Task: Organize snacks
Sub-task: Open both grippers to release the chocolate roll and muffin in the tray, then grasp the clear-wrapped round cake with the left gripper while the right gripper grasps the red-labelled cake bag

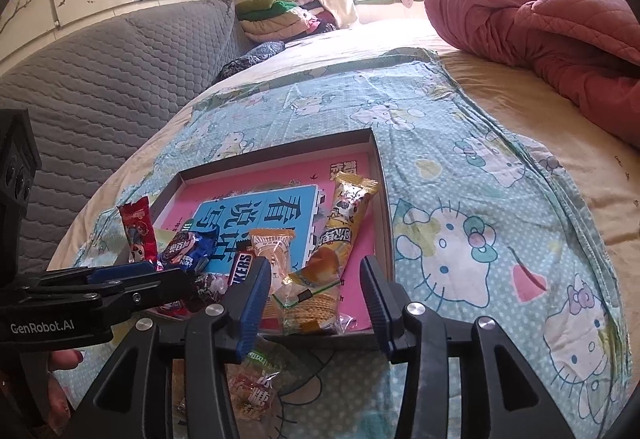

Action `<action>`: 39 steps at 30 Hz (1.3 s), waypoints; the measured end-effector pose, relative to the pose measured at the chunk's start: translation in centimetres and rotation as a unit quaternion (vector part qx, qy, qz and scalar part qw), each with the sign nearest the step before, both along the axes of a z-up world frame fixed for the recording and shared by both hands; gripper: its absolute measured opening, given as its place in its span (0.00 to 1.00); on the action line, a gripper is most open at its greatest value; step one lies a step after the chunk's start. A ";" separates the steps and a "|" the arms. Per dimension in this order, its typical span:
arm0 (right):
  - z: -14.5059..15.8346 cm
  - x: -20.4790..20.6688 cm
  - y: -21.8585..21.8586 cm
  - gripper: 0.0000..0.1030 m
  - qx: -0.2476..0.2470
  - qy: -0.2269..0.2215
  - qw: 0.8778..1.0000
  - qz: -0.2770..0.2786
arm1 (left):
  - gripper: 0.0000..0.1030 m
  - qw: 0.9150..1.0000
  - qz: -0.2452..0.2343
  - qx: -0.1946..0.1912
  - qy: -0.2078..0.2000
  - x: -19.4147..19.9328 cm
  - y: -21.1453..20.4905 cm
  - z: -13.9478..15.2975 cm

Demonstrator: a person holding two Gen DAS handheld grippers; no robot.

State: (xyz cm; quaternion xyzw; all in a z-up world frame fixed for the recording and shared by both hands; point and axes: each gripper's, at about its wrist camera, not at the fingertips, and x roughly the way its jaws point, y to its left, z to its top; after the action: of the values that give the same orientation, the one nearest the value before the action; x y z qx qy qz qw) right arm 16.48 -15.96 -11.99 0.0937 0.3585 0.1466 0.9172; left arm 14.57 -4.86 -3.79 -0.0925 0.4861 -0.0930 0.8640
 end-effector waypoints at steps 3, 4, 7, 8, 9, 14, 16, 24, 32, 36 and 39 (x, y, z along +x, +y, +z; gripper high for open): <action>0.6 -0.3 -0.1 0.46 0.000 -0.011 1.000 -0.003 | 0.63 1.000 0.002 0.007 -0.008 -0.3 0.2 0.8; 0.8 -0.4 -0.2 0.47 0.002 -0.012 1.000 -0.003 | 0.64 1.000 0.002 0.008 -0.012 -0.4 0.2 1.0; 1.3 -0.7 -0.3 0.52 0.009 -0.016 1.000 -0.002 | 0.64 1.000 0.002 0.012 -0.019 -0.8 0.5 1.5; 1.5 -0.8 -0.3 0.52 0.011 -0.018 1.000 -0.002 | 0.64 1.000 0.003 0.014 -0.019 -1.0 0.5 1.6; 1.7 -0.9 -0.3 0.52 0.013 -0.019 1.000 -0.002 | 0.64 1.000 0.002 0.014 -0.020 -1.2 0.6 1.7; 2.7 -1.7 -0.3 0.53 0.022 -0.024 0.999 0.005 | 0.64 0.999 0.001 0.021 -0.027 -2.0 1.1 2.3; 3.1 -2.1 -0.2 0.55 0.027 -0.027 0.999 0.008 | 0.64 0.999 0.001 0.020 -0.027 -2.4 1.3 2.4; 4.3 -3.4 -0.2 0.59 0.038 -0.029 0.999 0.013 | 0.68 0.999 0.010 0.021 -0.029 -3.6 2.2 2.9; 4.4 -4.9 -0.5 0.65 0.051 -0.015 0.998 0.018 | 0.73 0.999 0.010 0.017 -0.026 -4.7 2.2 2.9; 4.4 -5.4 -0.7 0.65 0.056 -0.006 0.998 0.015 | 0.73 1.000 0.004 0.016 -0.020 -5.2 2.0 2.8; 4.0 -5.6 -0.7 0.65 0.059 0.006 0.998 0.014 | 0.73 1.000 0.002 0.016 -0.018 -5.7 2.1 2.6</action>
State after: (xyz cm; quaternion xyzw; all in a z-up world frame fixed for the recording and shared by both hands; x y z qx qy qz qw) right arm 10.84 -16.69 -7.98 0.1440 0.3560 0.1794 0.9057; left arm 8.87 -2.74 -1.19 -0.0777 0.4717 -0.0853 0.8742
